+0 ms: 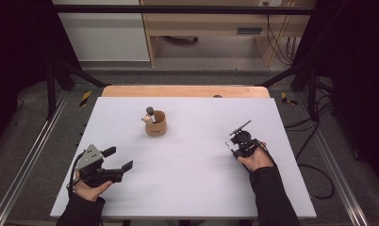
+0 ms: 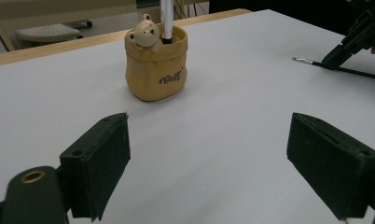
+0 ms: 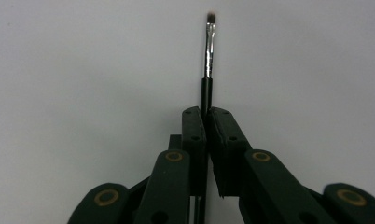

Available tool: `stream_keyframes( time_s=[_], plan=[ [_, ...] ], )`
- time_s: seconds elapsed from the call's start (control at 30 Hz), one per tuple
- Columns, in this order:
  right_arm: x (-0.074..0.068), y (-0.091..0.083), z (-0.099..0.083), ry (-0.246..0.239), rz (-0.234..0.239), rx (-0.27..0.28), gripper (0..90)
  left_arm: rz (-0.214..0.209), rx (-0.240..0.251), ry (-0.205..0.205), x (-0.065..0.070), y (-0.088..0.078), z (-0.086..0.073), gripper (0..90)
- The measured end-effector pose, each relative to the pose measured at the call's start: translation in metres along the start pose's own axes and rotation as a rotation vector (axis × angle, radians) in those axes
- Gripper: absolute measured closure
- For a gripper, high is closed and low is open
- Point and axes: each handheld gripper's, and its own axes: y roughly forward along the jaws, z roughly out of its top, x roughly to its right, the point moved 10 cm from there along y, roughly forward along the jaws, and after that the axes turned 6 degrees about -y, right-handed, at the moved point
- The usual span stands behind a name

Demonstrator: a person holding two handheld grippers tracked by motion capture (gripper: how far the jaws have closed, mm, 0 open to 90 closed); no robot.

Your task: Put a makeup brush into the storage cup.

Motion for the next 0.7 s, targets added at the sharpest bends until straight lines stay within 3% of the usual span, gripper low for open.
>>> stream_keyframes(
  time_s=[0.43,0.47,0.7],
  plan=[
    [-0.001,-0.001,0.000,-0.013,-0.010,0.003,85.9,0.000,0.003,-0.002,0.000,0.000,0.000,12.8],
    [0.000,-0.001,0.000,-0.034,-0.017,0.010,85.9,0.000,0.003,-0.003,0.000,0.000,0.001,12.8],
    [0.001,-0.015,0.000,-0.003,0.014,0.050,86.0,0.000,0.003,0.000,0.000,0.000,0.001,12.8]
  ],
)
